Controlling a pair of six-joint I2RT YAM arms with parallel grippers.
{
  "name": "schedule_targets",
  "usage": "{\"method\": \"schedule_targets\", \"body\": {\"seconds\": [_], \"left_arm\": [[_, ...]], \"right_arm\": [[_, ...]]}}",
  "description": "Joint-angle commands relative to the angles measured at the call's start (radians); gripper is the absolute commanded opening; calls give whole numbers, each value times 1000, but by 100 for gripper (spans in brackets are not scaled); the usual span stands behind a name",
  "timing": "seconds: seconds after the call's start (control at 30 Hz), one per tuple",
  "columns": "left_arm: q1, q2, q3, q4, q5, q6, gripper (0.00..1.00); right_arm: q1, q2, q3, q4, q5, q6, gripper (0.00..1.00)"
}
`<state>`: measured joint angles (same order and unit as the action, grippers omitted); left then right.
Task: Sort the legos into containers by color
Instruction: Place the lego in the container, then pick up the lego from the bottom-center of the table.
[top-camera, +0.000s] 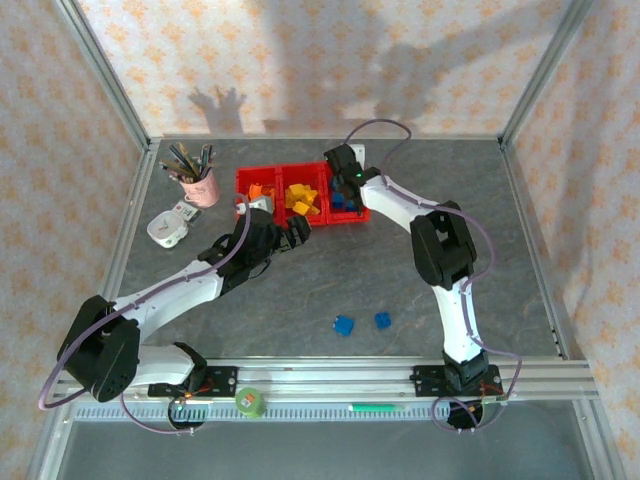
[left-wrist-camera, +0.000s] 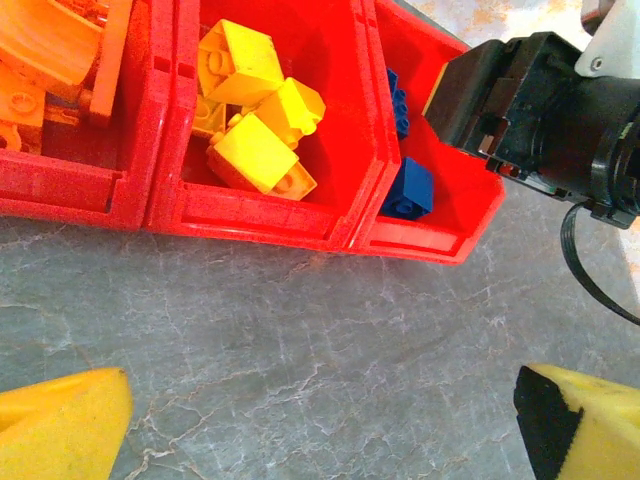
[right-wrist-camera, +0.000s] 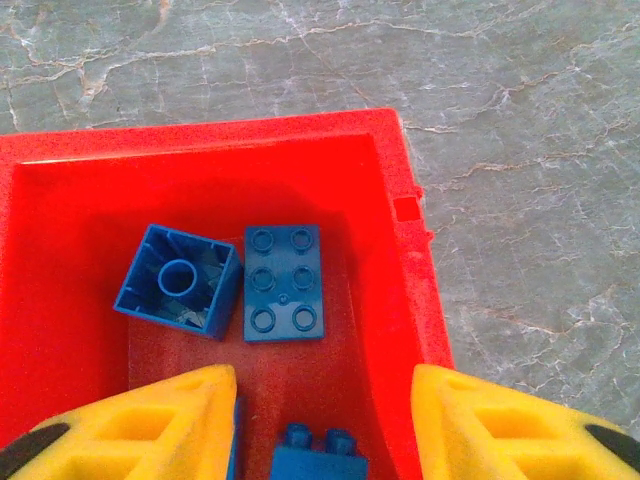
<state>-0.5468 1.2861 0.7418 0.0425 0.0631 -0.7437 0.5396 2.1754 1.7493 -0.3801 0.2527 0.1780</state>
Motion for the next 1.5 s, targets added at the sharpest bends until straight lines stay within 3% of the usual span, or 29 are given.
{"method": "schedule_targets", "body": {"seconds": [0.0,0.43,0.77,1.1,1.47], "left_arm": [[7,-7,32,5,8,17,99],[-26,-134,-91,-6,37,-49,99],[-148,-255,-170,-78,-22,-111,99],[-167,-378,-248,-141,-18,-122,99],[-166,-450,-297,-192,-13,-117,99]], "right_arm": [[-3,-97,-27,-6,-65,1,50],[55,-485,-473,43,-241,121,61],[207,-709,-786,-12,-219,295,68],[461,-782,-932,-49,-113,596,74],[650,-674,-931,-117,-46,879,80]]}}
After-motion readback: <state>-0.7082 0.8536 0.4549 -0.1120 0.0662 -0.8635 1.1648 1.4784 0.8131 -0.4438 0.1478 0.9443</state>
